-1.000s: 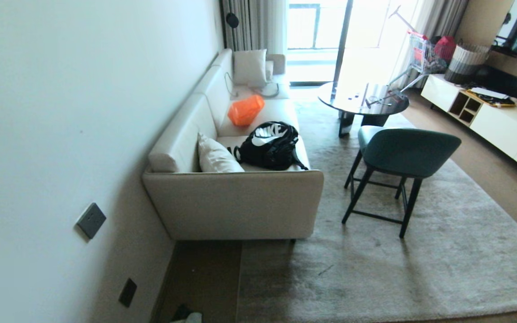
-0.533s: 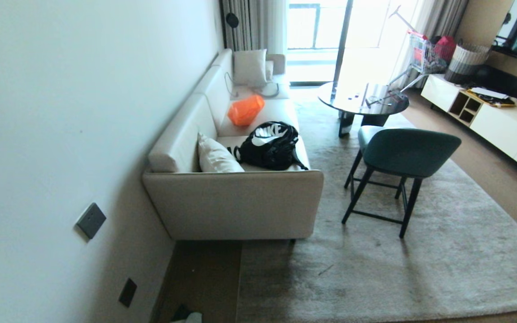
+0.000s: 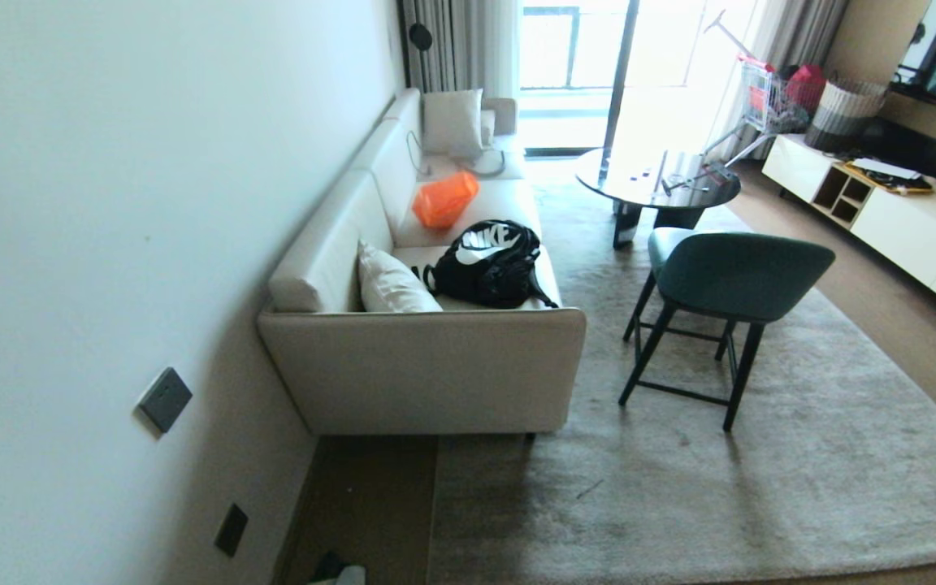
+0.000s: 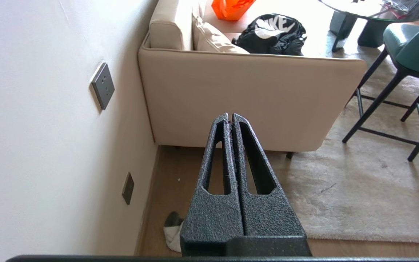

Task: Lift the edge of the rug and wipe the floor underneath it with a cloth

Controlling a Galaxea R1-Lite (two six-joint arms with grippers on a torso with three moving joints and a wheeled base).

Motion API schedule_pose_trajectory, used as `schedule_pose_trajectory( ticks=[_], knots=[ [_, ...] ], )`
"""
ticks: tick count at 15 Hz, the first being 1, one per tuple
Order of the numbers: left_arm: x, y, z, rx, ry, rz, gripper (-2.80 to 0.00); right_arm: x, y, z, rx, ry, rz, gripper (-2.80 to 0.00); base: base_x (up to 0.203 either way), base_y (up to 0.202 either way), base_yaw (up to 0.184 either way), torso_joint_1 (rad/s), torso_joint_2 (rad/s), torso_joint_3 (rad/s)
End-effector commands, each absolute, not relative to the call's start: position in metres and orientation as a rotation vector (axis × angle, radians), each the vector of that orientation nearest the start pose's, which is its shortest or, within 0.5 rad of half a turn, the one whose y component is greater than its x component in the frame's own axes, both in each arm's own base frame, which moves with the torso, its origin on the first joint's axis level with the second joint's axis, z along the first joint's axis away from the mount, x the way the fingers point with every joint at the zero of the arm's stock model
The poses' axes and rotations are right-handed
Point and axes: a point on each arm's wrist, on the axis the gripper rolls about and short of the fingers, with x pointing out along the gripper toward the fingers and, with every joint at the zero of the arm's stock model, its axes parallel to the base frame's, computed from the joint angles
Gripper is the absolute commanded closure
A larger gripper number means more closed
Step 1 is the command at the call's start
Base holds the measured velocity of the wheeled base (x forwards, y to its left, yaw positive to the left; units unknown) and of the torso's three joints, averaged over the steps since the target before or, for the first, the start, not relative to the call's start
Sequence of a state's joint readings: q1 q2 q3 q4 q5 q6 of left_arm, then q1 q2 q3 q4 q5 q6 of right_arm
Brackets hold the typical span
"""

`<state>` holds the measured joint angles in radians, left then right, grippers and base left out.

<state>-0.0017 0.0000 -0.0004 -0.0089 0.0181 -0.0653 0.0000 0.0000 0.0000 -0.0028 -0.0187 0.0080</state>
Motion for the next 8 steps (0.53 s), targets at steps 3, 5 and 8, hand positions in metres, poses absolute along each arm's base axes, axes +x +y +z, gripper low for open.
schedule_pose_trajectory(
  ticks=[3,5,8],
  knots=[
    [-0.0228,0.0004,0.0766,-0.066,-0.011,0.017,0.0,-0.0227,-0.0004,0.0758,0.008,-0.002,-0.018,0.0,0.0,0.0,0.0,0.0,0.0,0.0],
    [-0.0229,0.0004,0.0768,-0.066,-0.011,0.017,0.0,-0.0227,-0.0004,0.0758,0.008,-0.002,-0.018,0.0,0.0,0.0,0.0,0.0,0.0,0.0],
    [-0.0228,0.0004,0.0764,-0.066,-0.01,0.017,0.0,-0.0228,-0.0004,0.0756,0.011,-0.002,-0.019,0.0,0.0,0.0,0.0,0.0,0.0,0.0]
  ],
)
